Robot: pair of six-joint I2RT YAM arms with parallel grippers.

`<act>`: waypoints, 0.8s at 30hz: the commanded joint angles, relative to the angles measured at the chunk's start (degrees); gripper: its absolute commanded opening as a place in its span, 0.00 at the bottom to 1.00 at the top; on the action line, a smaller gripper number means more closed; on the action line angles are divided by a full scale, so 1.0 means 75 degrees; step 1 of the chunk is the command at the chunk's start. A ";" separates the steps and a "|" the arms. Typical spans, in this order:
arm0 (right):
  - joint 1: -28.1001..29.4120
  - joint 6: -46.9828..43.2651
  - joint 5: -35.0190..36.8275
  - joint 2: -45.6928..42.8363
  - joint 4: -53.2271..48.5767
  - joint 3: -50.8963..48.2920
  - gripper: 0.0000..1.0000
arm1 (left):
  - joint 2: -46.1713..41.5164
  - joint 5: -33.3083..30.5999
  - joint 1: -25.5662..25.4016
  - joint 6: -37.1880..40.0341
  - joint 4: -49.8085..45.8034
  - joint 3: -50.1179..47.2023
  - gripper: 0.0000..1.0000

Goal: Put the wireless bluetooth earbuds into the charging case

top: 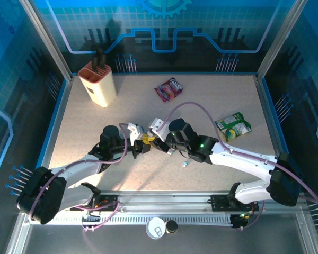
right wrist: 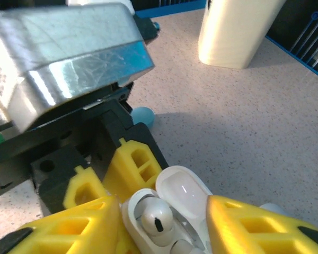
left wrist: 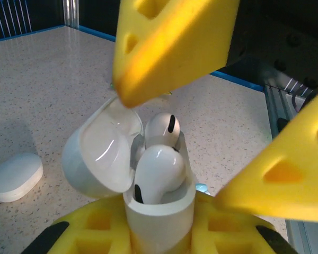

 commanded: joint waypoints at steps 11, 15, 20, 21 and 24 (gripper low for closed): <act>-0.2511 0.2903 -0.2778 -0.0802 -0.0510 0.0072 0.64 | -0.0169 0.1142 0.0051 0.0026 0.0544 0.0061 0.14; -0.2867 0.3372 -0.3732 -0.0445 -0.1007 0.0371 0.57 | -0.0182 0.1543 0.0059 -0.0022 0.0654 0.0103 0.14; -0.2893 0.3040 -0.3926 0.0148 -0.1834 0.0749 0.44 | -0.0218 0.1686 0.0051 -0.0149 0.0896 0.0022 0.13; -0.2878 0.2979 -0.4040 0.0222 -0.1827 0.0751 0.43 | -0.0217 0.1709 0.0049 -0.0174 0.0953 0.0011 0.14; -0.2882 0.2943 -0.4381 0.0456 -0.1788 0.0781 0.38 | -0.0257 0.1754 0.0049 -0.0235 0.1077 -0.0016 0.14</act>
